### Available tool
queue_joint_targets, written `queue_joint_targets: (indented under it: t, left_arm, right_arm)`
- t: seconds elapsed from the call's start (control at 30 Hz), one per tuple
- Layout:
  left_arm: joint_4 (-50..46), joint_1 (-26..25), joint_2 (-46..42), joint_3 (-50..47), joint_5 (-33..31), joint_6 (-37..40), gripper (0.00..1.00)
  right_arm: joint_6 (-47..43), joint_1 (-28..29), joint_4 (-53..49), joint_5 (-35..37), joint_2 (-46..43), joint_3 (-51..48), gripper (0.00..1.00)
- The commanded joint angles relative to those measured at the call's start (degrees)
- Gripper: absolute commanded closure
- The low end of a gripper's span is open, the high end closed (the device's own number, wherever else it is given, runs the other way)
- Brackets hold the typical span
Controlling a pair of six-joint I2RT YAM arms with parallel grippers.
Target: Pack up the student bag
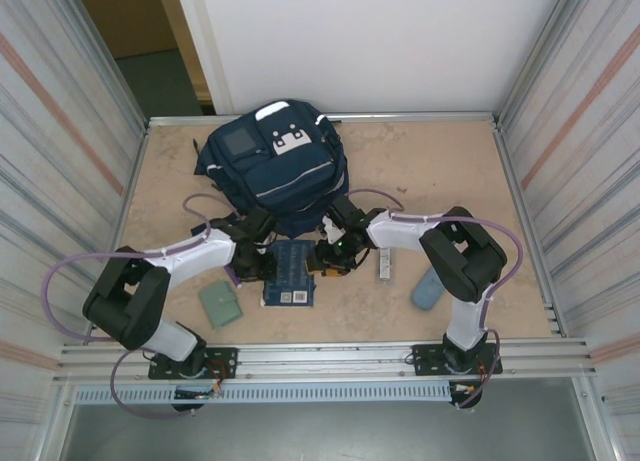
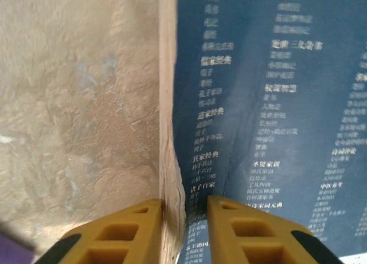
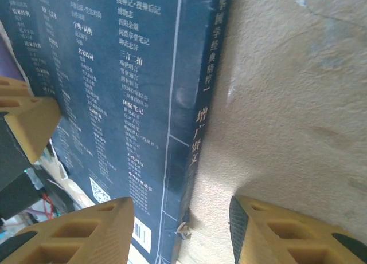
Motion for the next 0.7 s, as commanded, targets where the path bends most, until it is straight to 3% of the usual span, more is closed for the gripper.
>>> queue_joint_targets:
  t: [0.0, 0.27, 0.4, 0.5, 0.67]
  left_arm:
    - [5.4, 0.2, 1.8, -2.6, 3.8, -0.3, 0.86]
    - [14.9, 0.9, 4.6, -6.2, 15.1, -1.4, 0.94]
    - [17.1, 2.3, 5.4, -8.7, 16.6, -1.5, 0.97]
    - [18.3, 0.2, 4.2, -9.6, 14.1, -0.7, 0.98]
    - [19.7, -0.1, 3.0, -9.5, 16.6, -1.2, 0.95]
  right_arm:
    - [3.1, -0.4, 0.4, -2.6, 2.5, 0.0, 0.52]
    - [4.0, -4.7, 10.0, -10.4, 1.5, -6.5, 0.49]
    - [4.3, -5.4, 15.0, -13.3, 0.6, -9.2, 0.47]
    - [4.9, -5.2, 17.3, -13.6, -0.6, -10.6, 0.46]
    - [4.8, -4.2, 20.1, -14.1, -3.0, -11.6, 0.57]
